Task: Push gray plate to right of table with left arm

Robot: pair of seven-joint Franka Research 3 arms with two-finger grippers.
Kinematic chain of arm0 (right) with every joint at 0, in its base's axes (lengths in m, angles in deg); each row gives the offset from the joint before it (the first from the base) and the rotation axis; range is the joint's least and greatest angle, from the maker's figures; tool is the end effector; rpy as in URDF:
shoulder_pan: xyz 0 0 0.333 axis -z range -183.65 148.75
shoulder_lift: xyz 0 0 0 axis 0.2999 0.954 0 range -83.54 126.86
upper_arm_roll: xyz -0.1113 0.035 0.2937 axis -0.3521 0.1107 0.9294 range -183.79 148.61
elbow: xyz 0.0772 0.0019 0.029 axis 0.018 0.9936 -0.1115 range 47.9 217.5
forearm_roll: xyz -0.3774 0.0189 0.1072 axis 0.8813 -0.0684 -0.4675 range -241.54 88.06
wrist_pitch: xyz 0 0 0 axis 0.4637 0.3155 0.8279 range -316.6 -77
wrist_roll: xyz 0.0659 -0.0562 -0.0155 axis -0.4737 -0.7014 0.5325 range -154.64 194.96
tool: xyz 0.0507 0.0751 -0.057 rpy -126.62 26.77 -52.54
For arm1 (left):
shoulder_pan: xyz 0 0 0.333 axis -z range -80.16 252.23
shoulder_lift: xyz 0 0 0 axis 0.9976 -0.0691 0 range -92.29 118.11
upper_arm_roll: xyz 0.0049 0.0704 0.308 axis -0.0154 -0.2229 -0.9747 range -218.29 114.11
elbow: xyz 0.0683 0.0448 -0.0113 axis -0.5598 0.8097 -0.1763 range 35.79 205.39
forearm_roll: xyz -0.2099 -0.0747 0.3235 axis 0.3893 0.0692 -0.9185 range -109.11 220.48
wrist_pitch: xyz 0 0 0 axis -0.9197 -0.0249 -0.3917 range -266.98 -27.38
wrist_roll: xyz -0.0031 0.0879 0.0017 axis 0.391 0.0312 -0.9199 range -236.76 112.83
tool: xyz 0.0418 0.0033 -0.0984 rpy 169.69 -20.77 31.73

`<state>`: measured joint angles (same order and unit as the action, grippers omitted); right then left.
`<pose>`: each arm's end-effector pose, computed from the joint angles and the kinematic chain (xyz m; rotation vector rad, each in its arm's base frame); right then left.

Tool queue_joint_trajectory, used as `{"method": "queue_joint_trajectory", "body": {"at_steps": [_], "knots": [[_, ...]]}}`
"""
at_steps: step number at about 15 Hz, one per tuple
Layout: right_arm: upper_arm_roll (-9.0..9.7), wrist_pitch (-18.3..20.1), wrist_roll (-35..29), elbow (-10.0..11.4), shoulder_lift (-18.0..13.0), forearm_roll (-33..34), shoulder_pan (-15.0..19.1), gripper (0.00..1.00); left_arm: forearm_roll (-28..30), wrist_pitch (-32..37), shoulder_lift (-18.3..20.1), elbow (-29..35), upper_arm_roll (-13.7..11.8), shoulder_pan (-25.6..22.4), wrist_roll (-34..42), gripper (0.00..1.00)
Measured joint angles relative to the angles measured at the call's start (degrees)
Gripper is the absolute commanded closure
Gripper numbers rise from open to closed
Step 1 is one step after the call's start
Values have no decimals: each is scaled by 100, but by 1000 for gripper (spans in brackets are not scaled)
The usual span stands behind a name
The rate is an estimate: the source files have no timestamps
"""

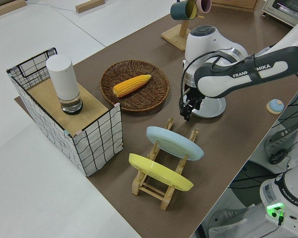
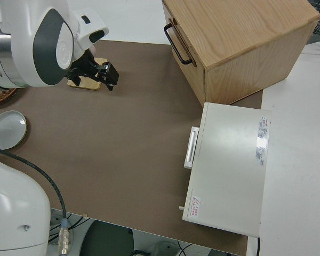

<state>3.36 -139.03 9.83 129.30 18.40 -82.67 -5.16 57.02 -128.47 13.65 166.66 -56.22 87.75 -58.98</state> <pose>0.5242 0.0981 0.6648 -3.0529 0.0343 -0.0363 0.4678 0.0189 0.3052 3.1016 0.0087 -0.2847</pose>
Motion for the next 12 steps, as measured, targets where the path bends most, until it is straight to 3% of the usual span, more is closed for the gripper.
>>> {"method": "queue_joint_trajectory", "body": {"at_steps": [2,6,12], "knots": [[0,0,0,0,0,0,0,5,63,-3,-16,0,9,5,0,757],[0,0,0,0,0,0,0,5,131,-4,-17,1,33,11,0,965],[0,0,0,0,0,0,0,5,183,-9,14,-8,56,13,0,1000]]}}
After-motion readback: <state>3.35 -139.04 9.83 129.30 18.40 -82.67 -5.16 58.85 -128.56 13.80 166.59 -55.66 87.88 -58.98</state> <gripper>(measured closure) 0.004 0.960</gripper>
